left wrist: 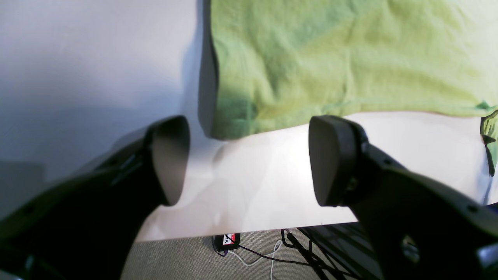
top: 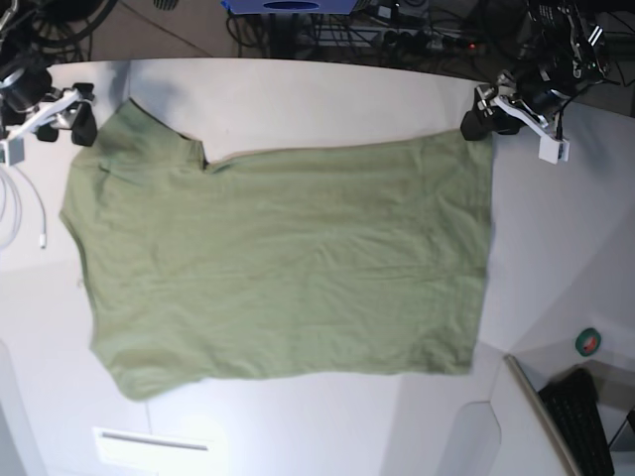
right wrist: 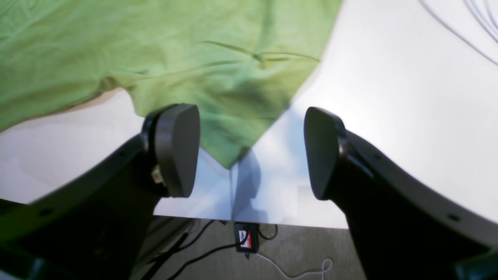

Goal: Layout the t-shirt on the table in an organized manner, then fold the t-shirt properly
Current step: 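Grasp the shirt's collar-side corners with both grippers, then lift the held corners with both grippers and pull the shirt toward the robot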

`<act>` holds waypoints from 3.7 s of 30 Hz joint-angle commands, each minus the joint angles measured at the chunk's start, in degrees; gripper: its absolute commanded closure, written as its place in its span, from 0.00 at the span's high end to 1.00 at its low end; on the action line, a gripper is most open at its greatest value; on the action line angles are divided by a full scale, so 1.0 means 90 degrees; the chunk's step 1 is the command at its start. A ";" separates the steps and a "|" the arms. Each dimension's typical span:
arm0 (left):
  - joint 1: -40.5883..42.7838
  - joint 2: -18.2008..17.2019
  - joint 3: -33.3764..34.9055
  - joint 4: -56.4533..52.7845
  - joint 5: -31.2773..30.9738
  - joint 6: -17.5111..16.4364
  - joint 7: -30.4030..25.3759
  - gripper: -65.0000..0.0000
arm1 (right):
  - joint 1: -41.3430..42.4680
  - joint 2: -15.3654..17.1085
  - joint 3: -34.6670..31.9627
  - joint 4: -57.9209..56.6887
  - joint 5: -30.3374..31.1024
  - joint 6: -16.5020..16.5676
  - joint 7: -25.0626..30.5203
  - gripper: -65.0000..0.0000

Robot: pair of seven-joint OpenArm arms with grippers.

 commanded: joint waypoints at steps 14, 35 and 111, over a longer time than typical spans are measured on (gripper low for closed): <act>0.0188 -0.0063 0.0002 0.0108 -0.0040 -0.0055 -0.0016 0.69 | -0.0002 0.0047 -0.0019 0.0094 0.0122 0.0058 0.0108 0.60; -0.0281 0.0211 0.0031 0.0050 -0.0021 -0.0055 0.0013 0.69 | 0.0037 0.0037 0.0030 0.0026 0.0122 0.0048 0.0108 0.60; -0.0701 0.0211 0.0051 0.1505 -0.0001 0.0536 0.1078 0.00 | 0.1620 0.0272 0.0304 -0.1351 0.0083 -0.0040 -0.1503 0.00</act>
